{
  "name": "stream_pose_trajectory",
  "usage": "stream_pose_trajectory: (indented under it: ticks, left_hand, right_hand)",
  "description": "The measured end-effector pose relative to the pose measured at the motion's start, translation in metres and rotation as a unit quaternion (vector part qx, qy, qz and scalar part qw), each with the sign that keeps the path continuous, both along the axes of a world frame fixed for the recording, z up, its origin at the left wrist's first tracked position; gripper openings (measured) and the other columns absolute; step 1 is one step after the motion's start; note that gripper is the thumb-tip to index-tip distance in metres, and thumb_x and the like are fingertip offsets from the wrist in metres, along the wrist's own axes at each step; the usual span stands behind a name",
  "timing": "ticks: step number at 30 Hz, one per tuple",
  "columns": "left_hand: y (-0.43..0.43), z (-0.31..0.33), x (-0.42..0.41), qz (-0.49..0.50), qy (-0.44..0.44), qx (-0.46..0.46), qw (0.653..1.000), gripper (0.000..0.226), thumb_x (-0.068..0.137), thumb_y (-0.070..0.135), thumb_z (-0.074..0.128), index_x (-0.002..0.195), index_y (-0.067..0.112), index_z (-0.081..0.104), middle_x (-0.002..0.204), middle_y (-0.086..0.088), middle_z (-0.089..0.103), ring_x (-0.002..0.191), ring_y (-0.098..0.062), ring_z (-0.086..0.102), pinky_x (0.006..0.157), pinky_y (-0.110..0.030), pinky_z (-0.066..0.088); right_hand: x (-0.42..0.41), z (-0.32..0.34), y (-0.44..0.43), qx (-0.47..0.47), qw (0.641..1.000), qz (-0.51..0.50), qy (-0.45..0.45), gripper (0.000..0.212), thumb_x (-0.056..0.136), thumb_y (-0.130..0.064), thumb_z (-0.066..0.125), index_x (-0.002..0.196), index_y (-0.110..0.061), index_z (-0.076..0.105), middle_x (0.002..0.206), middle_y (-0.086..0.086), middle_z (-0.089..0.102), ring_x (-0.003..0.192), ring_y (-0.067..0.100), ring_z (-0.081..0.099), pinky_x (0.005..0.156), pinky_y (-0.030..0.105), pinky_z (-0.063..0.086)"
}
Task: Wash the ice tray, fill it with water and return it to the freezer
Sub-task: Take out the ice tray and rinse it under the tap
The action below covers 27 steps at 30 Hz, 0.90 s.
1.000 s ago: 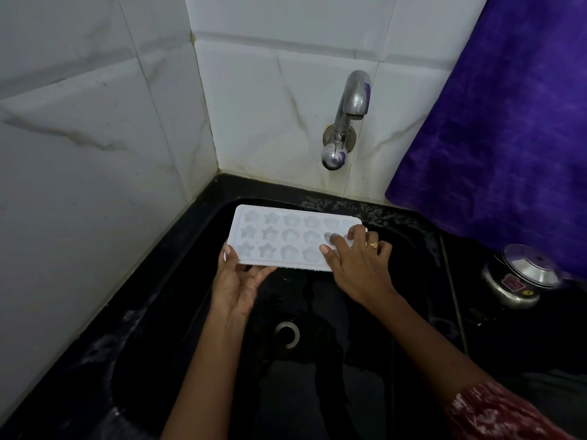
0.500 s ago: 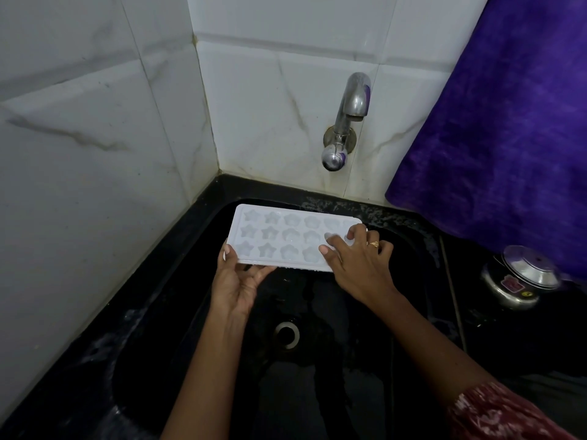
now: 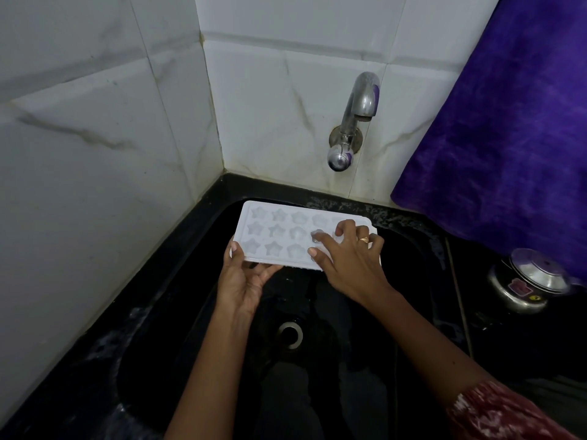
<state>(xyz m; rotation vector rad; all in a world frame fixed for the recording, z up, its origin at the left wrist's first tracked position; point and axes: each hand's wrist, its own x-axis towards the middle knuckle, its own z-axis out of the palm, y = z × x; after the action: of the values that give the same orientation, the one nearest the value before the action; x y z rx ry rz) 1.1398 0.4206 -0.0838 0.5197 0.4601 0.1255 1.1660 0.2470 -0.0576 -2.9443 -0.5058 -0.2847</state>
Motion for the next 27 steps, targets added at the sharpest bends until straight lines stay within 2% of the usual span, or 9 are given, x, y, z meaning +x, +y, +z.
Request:
stream_pose_trajectory:
  ticks: [4, 8, 12, 18, 24, 27]
  left_hand:
    - [0.0002, -0.0002, 0.0007, 0.001, 0.000, 0.003, 1.000, 0.036, 0.098, 0.031, 0.039, 0.129, 0.015, 0.045, 0.120, -0.015, 0.059, 0.105, -0.036, 0.061, 0.075, -0.060, 0.051]
    - [0.0005, 0.0003, 0.0003, 0.001, -0.005, 0.008, 1.000, 0.032, 0.098, 0.030, 0.038, 0.125, 0.014, 0.047, 0.115, -0.014, 0.061, 0.104, -0.036, 0.061, 0.072, -0.058, 0.053]
    - [0.0009, 0.0010, 0.0011, -0.002, -0.004, 0.008, 1.000, 0.033, 0.098, 0.030, 0.039, 0.126, 0.014, 0.046, 0.113, -0.014, 0.061, 0.102, -0.036, 0.062, 0.073, -0.060, 0.051]
    - [-0.0028, -0.0037, -0.0009, -0.005, 0.001, 0.001, 1.000, 0.036, 0.098, 0.031, 0.040, 0.129, 0.015, 0.045, 0.119, -0.015, 0.059, 0.105, -0.036, 0.061, 0.075, -0.059, 0.052]
    - [-0.0042, -0.0017, -0.0009, -0.003, -0.009, -0.007, 1.000, 0.029, 0.097, 0.031, 0.041, 0.120, 0.016, 0.051, 0.114, -0.014, 0.061, 0.105, -0.037, 0.061, 0.076, -0.060, 0.051]
    - [-0.0044, 0.0004, -0.0012, -0.004, -0.007, -0.005, 1.000, 0.036, 0.097, 0.031, 0.040, 0.129, 0.014, 0.046, 0.116, -0.014, 0.060, 0.105, -0.036, 0.060, 0.072, -0.056, 0.054]
  right_hand:
    - [0.0050, -0.0010, 0.0036, 0.004, 1.000, -0.004, 0.007, 0.066, 0.080, -0.063, 0.006, 0.122, -0.035, 0.050, 0.119, 0.002, 0.040, 0.106, 0.022, 0.039, 0.088, 0.039, 0.022]
    - [0.0062, -0.0026, 0.0022, 0.010, 1.000, -0.003, 0.028, 0.052, 0.088, -0.062, 0.017, 0.121, -0.038, 0.049, 0.119, 0.001, 0.038, 0.108, 0.021, 0.036, 0.089, 0.038, 0.020]
    - [0.0048, -0.0039, 0.0021, 0.015, 1.000, -0.011, 0.010, 0.066, 0.080, -0.064, 0.005, 0.120, -0.038, 0.051, 0.118, 0.002, 0.041, 0.106, 0.022, 0.039, 0.087, 0.039, 0.022]
    - [0.0051, -0.0075, 0.0031, -0.001, 1.000, -0.029, 0.009, 0.070, 0.078, -0.065, 0.003, 0.121, -0.036, 0.051, 0.120, 0.003, 0.042, 0.107, 0.024, 0.040, 0.087, 0.041, 0.025]
    - [0.0058, -0.0061, 0.0005, -0.003, 0.999, -0.025, 0.024, 0.075, 0.074, -0.068, -0.002, 0.124, -0.040, 0.046, 0.122, 0.000, 0.038, 0.111, 0.022, 0.037, 0.091, 0.040, 0.022]
    - [0.0073, -0.0040, -0.0006, -0.004, 0.999, -0.015, 0.028, 0.074, 0.073, -0.069, -0.002, 0.123, -0.041, 0.045, 0.120, -0.001, 0.037, 0.110, 0.021, 0.035, 0.090, 0.039, 0.021]
